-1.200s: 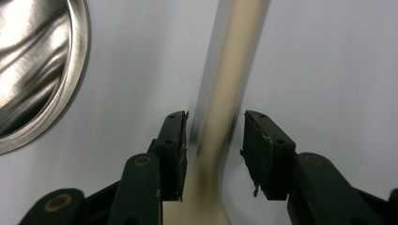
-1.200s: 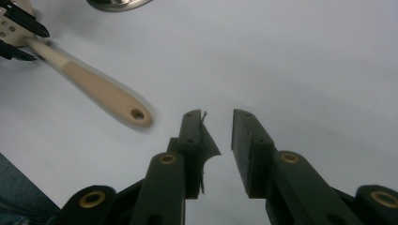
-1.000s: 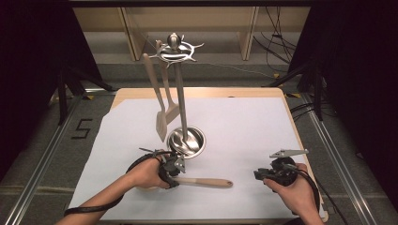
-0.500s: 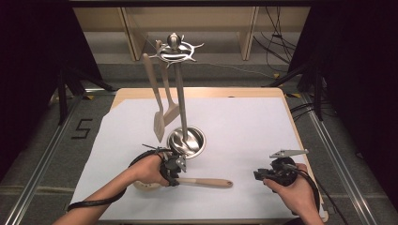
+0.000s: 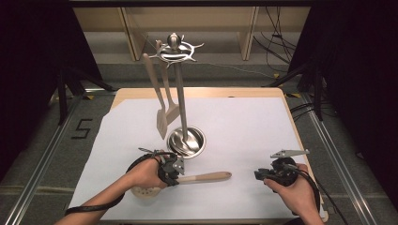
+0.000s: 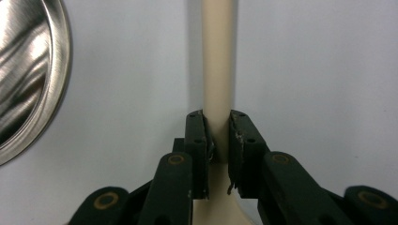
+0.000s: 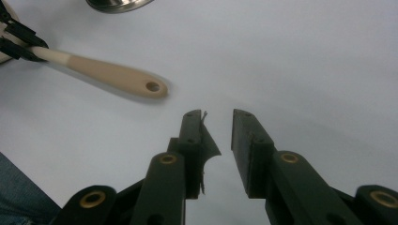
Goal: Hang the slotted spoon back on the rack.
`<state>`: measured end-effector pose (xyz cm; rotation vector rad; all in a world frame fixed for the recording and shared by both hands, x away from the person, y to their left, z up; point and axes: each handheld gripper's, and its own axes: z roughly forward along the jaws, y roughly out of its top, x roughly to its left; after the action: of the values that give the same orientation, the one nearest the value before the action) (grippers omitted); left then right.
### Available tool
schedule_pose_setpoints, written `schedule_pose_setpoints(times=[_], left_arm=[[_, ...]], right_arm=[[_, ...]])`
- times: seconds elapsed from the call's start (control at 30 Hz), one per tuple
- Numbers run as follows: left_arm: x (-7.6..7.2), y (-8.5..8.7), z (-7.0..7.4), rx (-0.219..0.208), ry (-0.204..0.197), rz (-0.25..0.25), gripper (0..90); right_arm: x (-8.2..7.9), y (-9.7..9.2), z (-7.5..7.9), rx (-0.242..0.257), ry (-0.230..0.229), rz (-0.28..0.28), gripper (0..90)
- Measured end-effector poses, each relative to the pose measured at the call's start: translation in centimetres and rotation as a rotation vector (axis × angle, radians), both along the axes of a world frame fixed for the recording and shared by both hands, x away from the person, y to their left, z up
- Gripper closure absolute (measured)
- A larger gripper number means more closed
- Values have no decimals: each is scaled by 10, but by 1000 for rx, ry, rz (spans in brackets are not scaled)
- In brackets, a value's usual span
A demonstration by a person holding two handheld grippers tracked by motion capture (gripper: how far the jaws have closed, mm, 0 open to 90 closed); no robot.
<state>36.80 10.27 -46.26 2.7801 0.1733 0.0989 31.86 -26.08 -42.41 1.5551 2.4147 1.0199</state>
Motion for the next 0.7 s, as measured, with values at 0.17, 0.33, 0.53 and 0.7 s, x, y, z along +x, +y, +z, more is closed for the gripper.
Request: schedule_pose_setpoints(times=[0.17,0.33,0.53,0.7], left_arm=[[-7,5,4,-112,-16,40,785],[-16,12,14,-204,-56,113,786],[-26,22,25,-274,-130,162,786],[-32,28,31,-387,-162,212,786]], right_arm=[[0,-1,0,7,-1,-2,742],[-1,-2,1,8,-3,-10,741],[-1,-3,4,-57,-24,-45,741],[-2,1,4,-33,-26,-50,741]])
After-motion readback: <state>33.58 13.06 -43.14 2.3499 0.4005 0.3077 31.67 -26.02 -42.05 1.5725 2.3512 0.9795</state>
